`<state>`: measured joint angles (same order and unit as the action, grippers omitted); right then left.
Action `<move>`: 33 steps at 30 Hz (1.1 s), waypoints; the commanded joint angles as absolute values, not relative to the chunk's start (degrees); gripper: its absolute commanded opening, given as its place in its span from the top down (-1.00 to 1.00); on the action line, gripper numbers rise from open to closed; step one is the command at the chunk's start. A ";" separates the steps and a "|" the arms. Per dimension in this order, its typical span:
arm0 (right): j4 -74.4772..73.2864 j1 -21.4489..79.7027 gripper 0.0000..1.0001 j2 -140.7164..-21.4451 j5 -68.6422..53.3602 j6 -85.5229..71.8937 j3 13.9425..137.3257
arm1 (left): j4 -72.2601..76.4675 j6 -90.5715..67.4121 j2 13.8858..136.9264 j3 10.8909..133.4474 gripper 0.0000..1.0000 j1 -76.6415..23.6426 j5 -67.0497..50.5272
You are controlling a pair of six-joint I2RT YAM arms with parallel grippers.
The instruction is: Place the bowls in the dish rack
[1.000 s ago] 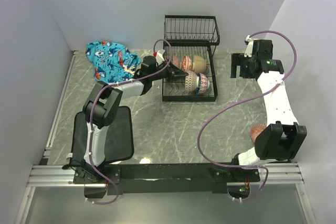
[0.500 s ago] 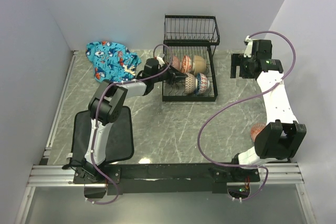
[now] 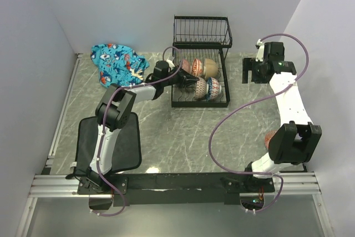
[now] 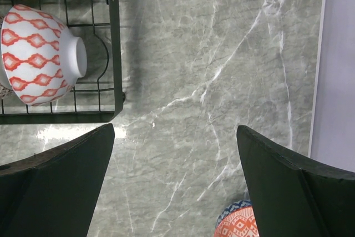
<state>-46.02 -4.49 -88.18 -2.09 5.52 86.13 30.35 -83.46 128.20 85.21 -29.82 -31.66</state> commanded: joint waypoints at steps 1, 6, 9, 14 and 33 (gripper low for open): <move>-45.62 -3.69 -0.98 -87.37 -1.58 6.68 88.33 | 27.78 -81.57 125.52 86.22 0.67 -30.32 -32.08; -46.49 -3.69 -0.97 -85.52 -0.62 6.16 87.37 | 25.49 -78.41 122.44 85.61 0.26 -30.15 -31.55; -48.33 -3.78 -0.94 -82.19 -0.44 2.21 83.51 | 24.35 -76.30 120.42 85.69 0.12 -30.15 -31.29; -53.17 -3.87 -0.86 -76.48 -1.40 -5.61 73.05 | 20.92 -71.90 115.93 85.52 0.04 -28.83 -32.95; -59.75 -6.50 -0.89 -68.82 6.59 6.93 63.03 | 4.58 -47.91 103.10 79.54 -0.11 -20.13 -38.50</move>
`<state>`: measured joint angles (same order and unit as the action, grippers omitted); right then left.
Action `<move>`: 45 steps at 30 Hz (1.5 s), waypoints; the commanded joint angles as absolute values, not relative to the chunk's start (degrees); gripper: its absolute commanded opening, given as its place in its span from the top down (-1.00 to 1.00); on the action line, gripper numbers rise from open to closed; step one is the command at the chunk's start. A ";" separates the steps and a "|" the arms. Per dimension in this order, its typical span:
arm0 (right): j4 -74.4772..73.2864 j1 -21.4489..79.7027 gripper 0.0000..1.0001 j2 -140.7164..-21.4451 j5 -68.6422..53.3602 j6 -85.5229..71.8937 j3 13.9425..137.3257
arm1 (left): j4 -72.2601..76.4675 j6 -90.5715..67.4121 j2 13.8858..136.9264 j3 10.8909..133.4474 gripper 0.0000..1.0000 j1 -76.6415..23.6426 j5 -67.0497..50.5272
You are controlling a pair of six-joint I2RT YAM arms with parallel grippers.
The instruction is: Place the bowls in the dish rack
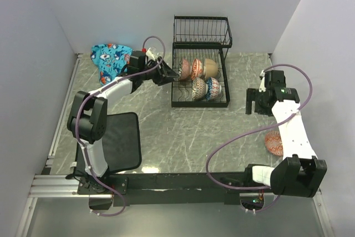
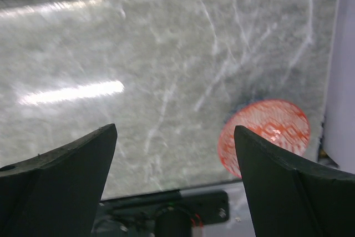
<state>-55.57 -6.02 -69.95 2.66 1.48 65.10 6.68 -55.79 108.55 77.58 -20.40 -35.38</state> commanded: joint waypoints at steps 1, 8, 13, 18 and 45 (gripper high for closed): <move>-60.46 -6.50 -0.90 -69.69 6.77 9.64 62.50 | 4.05 -46.86 102.40 80.50 -0.11 -19.78 -38.58; -63.90 -6.68 -0.71 -70.23 8.44 20.82 59.07 | -3.42 -34.12 100.64 86.48 -0.13 -17.40 -35.78; -61.52 -6.68 -0.67 -65.48 9.14 21.98 55.29 | -11.50 -25.15 100.98 92.35 -0.15 -17.31 -33.05; -61.79 -6.94 -0.58 -65.31 8.26 20.66 51.16 | -20.11 -14.25 102.04 98.08 -0.17 -17.14 -28.48; -54.58 -15.91 -0.06 -76.20 4.92 18.19 48.16 | -21.80 -9.93 102.13 98.09 -0.24 -18.54 -19.78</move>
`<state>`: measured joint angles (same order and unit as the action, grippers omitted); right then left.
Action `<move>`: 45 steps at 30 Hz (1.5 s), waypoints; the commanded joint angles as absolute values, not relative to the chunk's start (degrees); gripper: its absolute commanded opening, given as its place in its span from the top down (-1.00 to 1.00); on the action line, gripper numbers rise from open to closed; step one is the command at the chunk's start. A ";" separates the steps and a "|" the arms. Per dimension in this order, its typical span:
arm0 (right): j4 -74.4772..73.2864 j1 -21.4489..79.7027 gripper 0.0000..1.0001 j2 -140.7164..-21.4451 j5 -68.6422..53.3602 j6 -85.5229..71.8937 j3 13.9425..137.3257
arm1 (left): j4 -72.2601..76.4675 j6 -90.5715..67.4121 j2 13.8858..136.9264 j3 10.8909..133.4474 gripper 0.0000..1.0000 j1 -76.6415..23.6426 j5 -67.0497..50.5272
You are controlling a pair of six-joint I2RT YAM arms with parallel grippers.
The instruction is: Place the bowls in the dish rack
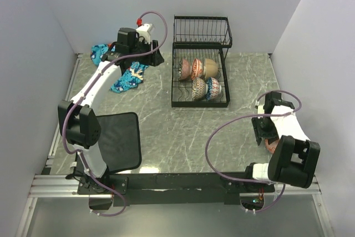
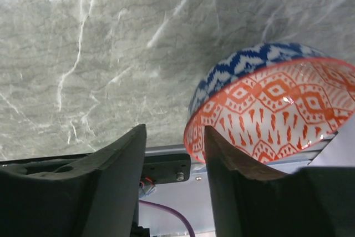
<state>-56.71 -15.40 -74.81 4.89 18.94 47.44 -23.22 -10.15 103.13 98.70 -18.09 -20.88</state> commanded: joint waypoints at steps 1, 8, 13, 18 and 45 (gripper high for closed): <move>-54.41 -15.91 -0.03 -76.98 5.10 18.19 48.25 | -21.80 -9.93 102.13 97.91 -0.23 -18.63 -19.51; -52.21 -16.17 0.10 -78.13 6.77 18.99 48.69 | -21.53 -9.93 101.25 96.42 -0.25 -19.16 -18.46; -51.68 -16.26 0.35 -78.57 7.21 19.16 48.69 | -21.53 -9.84 100.99 96.06 -0.25 -19.77 -18.02; -52.47 -16.26 0.60 -78.66 6.86 19.07 49.04 | -21.36 -9.84 100.55 95.19 -0.25 -20.21 -17.40; -47.11 34.61 1.00 -63.37 -2.19 40.42 48.86 | -20.74 -7.04 83.33 80.43 -0.22 -7.66 -22.22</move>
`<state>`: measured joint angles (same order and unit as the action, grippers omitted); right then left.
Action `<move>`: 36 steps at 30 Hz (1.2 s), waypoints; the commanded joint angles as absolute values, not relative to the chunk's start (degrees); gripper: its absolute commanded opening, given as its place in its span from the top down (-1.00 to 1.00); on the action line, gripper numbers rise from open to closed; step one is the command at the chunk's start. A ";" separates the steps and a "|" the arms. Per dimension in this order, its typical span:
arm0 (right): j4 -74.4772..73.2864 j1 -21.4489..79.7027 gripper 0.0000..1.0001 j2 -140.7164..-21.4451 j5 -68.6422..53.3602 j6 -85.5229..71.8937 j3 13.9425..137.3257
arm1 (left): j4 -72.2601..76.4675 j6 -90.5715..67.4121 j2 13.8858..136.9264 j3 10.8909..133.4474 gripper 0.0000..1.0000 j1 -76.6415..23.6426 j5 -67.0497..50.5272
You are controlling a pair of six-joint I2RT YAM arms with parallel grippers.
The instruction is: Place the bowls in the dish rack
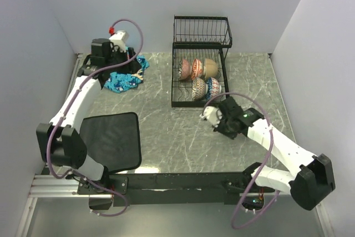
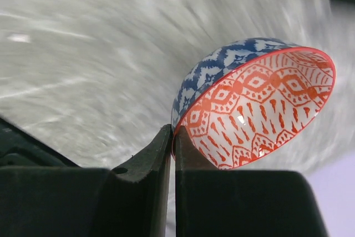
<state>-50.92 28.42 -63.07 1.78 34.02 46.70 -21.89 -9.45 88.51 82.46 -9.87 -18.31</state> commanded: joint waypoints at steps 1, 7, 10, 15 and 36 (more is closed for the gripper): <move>-46.85 36.28 1.00 -63.80 -3.76 42.26 49.22 | -20.92 -6.60 81.75 79.20 -0.22 -7.30 -22.58; -40.61 50.26 1.00 -70.04 -2.46 48.85 50.01 | -21.80 -2.90 75.68 74.10 -0.25 -6.33 -21.45; -37.97 52.99 1.00 -75.48 -3.60 52.19 51.15 | -22.76 -1.85 71.82 72.17 -0.26 -6.15 -20.57; -32.96 56.33 1.00 -79.89 -2.38 56.24 51.77 | -24.26 -1.23 68.12 70.23 -0.26 -4.14 -20.74; -40.07 55.65 -0.04 -67.97 0.88 49.07 51.41 | -29.52 11.92 70.66 75.23 -0.22 -5.44 -41.91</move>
<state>-35.29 57.36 -75.05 -0.49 54.46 49.19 -26.72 1.96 69.65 71.05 -2.15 -32.97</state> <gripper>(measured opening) 0.508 0.620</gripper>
